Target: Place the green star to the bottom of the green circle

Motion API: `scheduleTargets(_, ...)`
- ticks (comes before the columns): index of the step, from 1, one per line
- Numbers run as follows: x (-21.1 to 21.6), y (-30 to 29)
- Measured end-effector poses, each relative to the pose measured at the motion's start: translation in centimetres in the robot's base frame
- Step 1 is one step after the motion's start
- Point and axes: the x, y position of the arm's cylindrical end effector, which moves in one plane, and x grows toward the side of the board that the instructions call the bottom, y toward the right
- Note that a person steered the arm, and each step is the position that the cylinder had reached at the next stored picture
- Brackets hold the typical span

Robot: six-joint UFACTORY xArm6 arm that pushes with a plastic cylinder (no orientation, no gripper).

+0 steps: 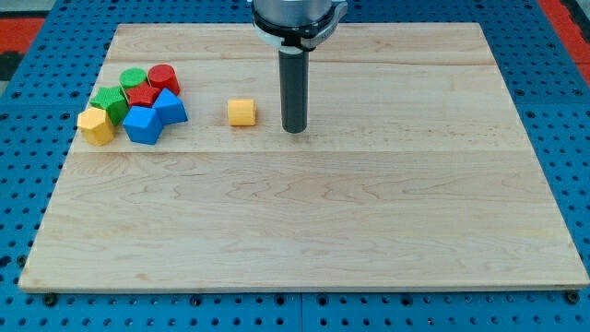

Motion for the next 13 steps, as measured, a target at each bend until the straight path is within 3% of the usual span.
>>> scheduleTargets(3,-0.4,0.2)
scheduleTargets(4,7.4,1.0)
scheduleTargets(5,17.7,-8.4)
scheduleTargets(6,19.4,-24.6)
scheduleTargets(7,18.3,-29.8)
scheduleTargets(8,16.2,-30.1)
scheduleTargets(9,8.7,-30.1)
scheduleTargets(12,4.9,-27.9)
scheduleTargets(13,1.3,-28.1)
